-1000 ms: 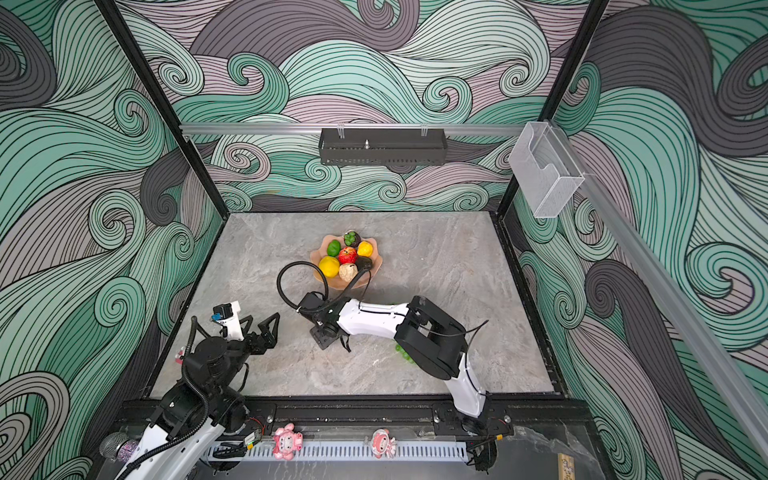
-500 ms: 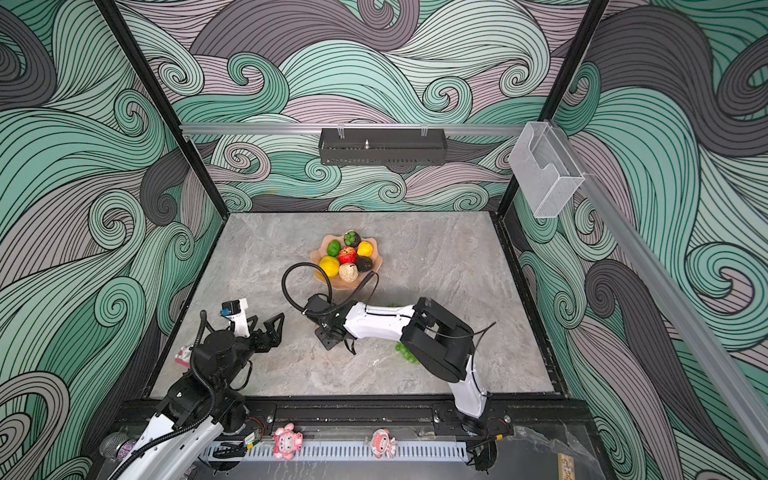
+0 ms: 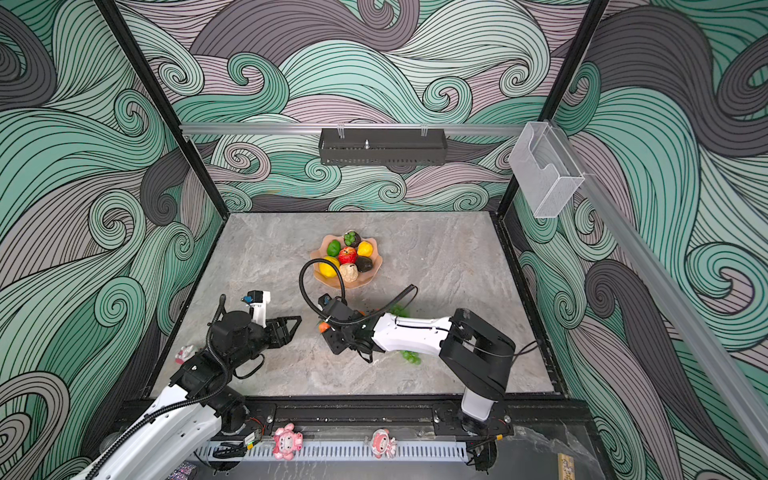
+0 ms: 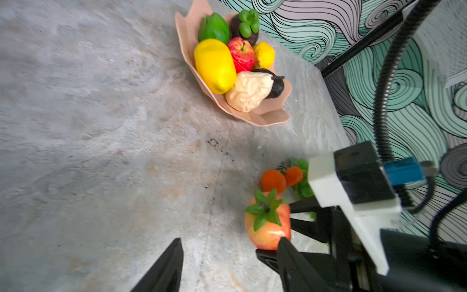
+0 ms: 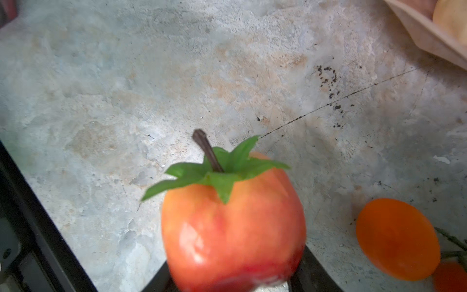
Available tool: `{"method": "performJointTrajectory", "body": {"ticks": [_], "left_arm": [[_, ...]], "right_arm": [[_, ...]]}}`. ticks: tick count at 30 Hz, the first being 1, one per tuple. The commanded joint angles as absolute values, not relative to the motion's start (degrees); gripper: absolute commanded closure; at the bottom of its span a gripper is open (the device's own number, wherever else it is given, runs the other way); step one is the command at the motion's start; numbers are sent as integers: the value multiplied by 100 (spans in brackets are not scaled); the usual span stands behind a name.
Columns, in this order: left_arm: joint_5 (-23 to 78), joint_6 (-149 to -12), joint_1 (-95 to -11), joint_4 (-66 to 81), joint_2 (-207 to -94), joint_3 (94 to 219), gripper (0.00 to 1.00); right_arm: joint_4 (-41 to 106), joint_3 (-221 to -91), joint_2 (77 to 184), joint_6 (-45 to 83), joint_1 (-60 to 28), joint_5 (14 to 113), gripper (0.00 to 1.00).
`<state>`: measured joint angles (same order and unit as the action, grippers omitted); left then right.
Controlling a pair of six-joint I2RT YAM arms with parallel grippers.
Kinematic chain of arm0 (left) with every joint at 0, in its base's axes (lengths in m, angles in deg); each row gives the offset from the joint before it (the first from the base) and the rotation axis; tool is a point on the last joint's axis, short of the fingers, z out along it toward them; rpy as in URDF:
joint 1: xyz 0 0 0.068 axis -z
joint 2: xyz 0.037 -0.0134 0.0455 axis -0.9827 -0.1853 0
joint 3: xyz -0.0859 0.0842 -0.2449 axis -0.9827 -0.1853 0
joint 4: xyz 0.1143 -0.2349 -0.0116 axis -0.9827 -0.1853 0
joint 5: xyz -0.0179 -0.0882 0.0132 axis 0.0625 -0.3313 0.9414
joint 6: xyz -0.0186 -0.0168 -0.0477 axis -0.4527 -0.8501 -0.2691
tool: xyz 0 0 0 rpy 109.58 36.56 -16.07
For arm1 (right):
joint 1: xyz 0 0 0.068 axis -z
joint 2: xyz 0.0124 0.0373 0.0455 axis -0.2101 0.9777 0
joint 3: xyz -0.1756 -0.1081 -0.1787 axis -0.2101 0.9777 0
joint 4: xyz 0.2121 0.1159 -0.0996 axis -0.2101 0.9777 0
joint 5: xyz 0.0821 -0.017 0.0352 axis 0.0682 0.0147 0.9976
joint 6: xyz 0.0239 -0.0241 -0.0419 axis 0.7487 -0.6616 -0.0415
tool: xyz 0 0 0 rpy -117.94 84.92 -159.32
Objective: Place and organize the fake fruits in the fruit bowl
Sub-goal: 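Close the left gripper on the red apple held by the right gripper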
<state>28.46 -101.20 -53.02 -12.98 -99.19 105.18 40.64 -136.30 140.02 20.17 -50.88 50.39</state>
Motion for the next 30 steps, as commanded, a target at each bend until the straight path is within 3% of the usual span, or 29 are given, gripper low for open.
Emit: {"method": "performJointTrajectory", "body": {"ticks": [1,7,21,30], "left_arm": [[2076,-10402,-5316,-1042,-10247,10811,41],[1520,-10415,-5232,-940,-11021,11215,53],[1820,-10396,-4573,-750,-11686,11508,66],[2285,-10417,-4528,-1024,-11431,11547,66]], "right_arm": [[3414,-13386,13766,2165,-5111,5309,48],[2821,-12946,13492,2134,-5158,5442,48],[2113,-12376,13025,2069,-5221,5651,49],[2014,-12317,12977,2032,-5256,5660,49]]}}
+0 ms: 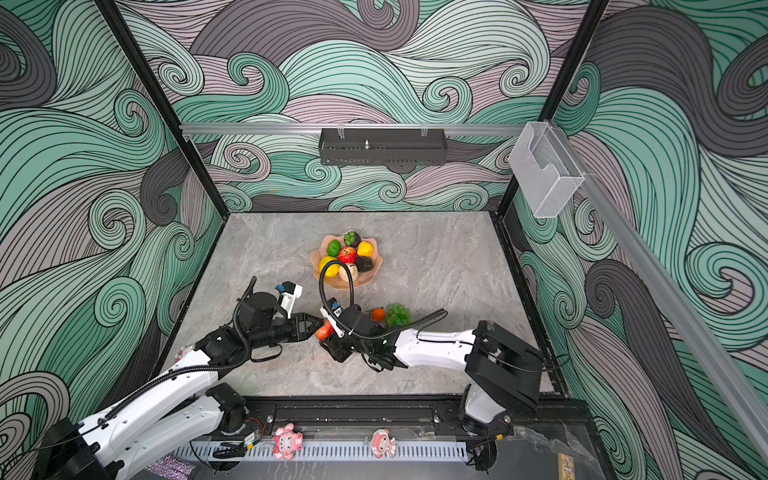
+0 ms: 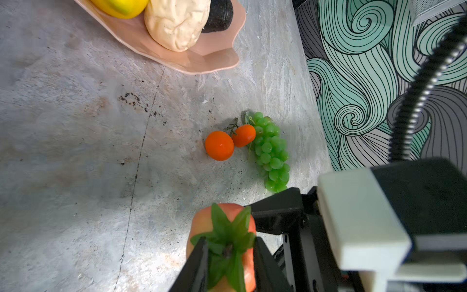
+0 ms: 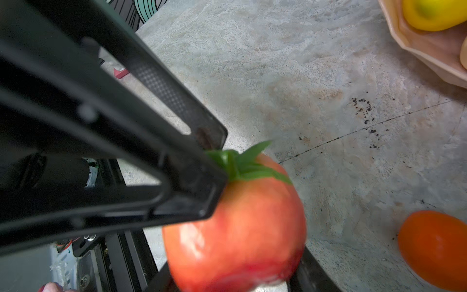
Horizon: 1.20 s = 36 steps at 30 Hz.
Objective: Place and organize the fake fruits in the fruit bowl
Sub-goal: 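Close the left gripper on the red apple held by the right gripper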
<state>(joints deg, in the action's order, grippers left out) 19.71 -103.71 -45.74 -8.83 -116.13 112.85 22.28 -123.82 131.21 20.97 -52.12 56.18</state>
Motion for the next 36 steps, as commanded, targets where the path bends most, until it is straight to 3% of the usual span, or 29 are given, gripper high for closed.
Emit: {"method": "performJointTrajectory", "body": {"ticks": [1,3,8,14,31,36], "left_arm": [[2356,-10433,-4526,-1048,-11334,11527,64],[2468,-10487,-4524,-1020,-11168,11466,59],[2753,-10597,-4533,-978,-10836,11366,60],[2894,-10582,-4525,-838,-10764,11227,71],[2201,-10479,-4530,-908,-11429,11468,80],[2122,-10476,-4526,-892,-11490,11461,88]], "right_arm": [[2014,-12312,12961,2030,-5256,5662,49],[2003,-12303,12956,2021,-5265,5669,50],[1979,-12283,12951,2000,-5291,5693,50],[1988,-12310,12952,1964,-5344,5673,51],[2111,-12373,12952,1990,-5375,5515,52],[2199,-12439,13003,2003,-5382,5418,53]]}}
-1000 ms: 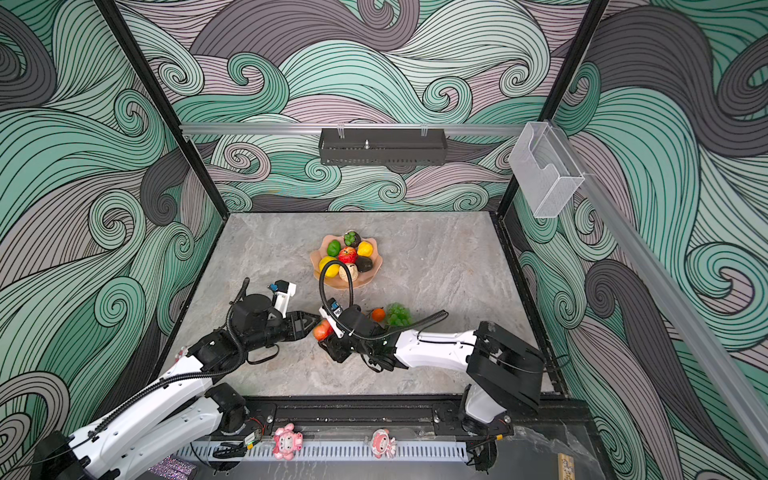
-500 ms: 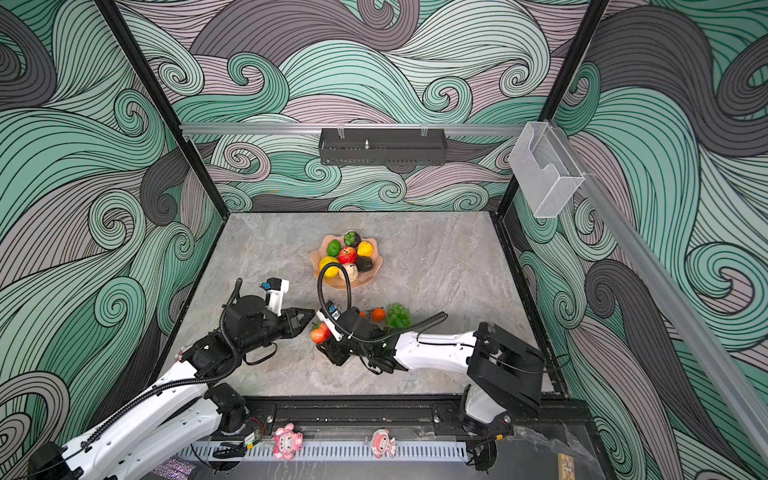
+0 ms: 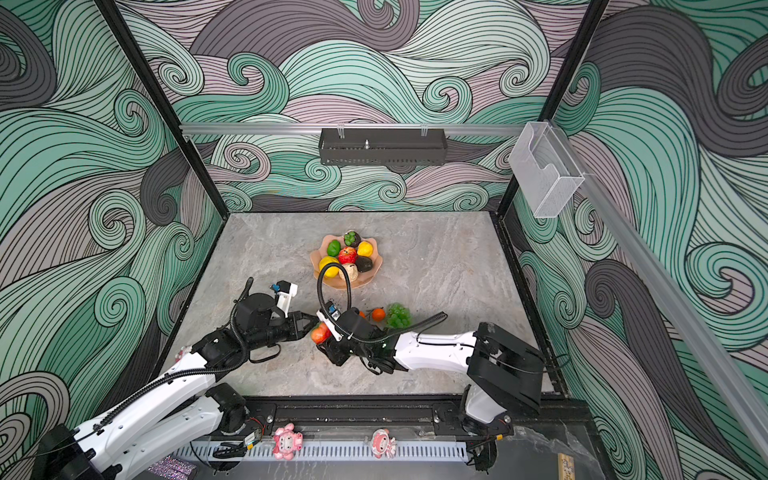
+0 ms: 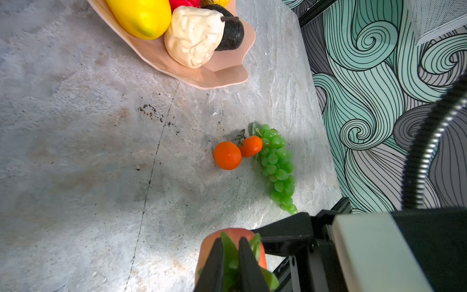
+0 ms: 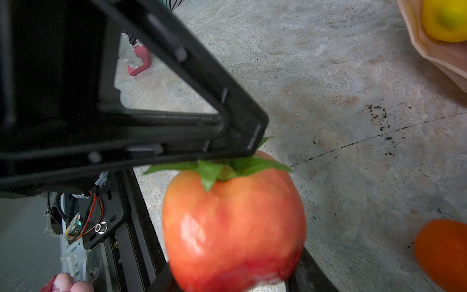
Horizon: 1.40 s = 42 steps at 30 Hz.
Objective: Place and organize the fake fruits in the fruit bowl
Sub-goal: 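Close the left gripper on the red apple held by the right gripper, then carry the red apple over the pink bowl with the left gripper while right withdraws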
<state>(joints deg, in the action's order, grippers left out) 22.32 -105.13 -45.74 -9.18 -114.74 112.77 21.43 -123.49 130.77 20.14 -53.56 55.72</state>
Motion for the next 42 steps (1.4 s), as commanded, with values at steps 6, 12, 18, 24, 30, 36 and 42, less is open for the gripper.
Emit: {"method": "performJointTrajectory", "body": {"ticks": [6,12,18,24,30,36,42], "left_arm": [[2170,-10467,-4530,-897,-11478,11468,93],[2202,-10431,-4527,-859,-11634,11610,100],[2421,-10325,-4529,-959,-11843,11871,100],[3346,-10138,-4525,-978,-12071,12251,100],[3964,-9912,-4547,-1013,-12737,13083,100],[4229,-9801,-4546,-977,-13668,14034,100],[4415,-9750,-4578,-954,-14694,14831,100]], "right_arm": [[2576,-12619,13031,2136,-5379,5132,52],[2619,-12635,12978,2184,-5380,5106,45],[3060,-12767,12828,2252,-5370,4741,29],[3979,-12644,11894,2112,-5331,4047,11],[4348,-11990,10858,1820,-5224,2867,4],[3997,-11106,10059,1779,-5016,2252,1],[3456,-10486,9598,1662,-4896,2292,1]]}}
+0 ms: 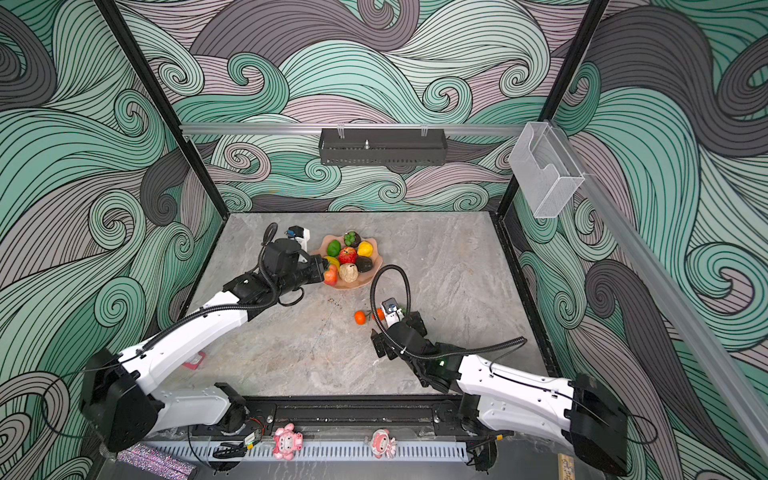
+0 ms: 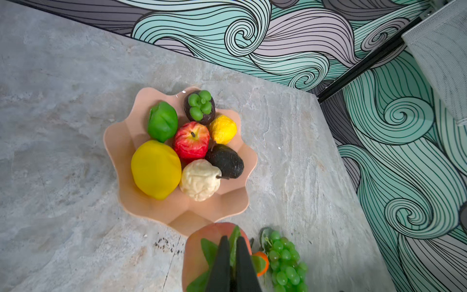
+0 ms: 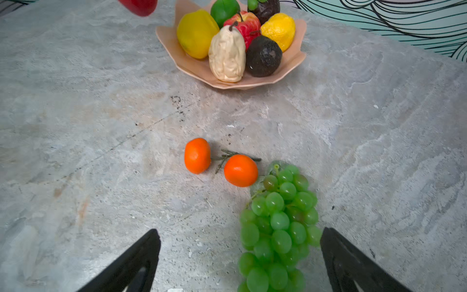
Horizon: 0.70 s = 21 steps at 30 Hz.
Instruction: Place and organize the fake fruits in the fruit bowl
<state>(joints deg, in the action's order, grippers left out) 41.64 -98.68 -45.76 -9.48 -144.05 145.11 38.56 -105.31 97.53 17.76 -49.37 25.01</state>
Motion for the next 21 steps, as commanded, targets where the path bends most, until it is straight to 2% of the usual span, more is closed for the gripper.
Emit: {"method": "performJointTrajectory", "body": {"ticks": [1,9,21], "left_arm": [[4445,-9753,-4592,-944,-14862,14942,100],[4760,-9747,-4686,-1048,-15968,15628,100],[4952,-9919,-4801,-1009,-16349,15653,100]], "right_arm": [[3446,-10470,9554,1628,-4882,2306,1],[3249,-10367,9401,1513,-4821,2364,1],[3241,-10363,9383,1529,-4807,2373,1]]}}
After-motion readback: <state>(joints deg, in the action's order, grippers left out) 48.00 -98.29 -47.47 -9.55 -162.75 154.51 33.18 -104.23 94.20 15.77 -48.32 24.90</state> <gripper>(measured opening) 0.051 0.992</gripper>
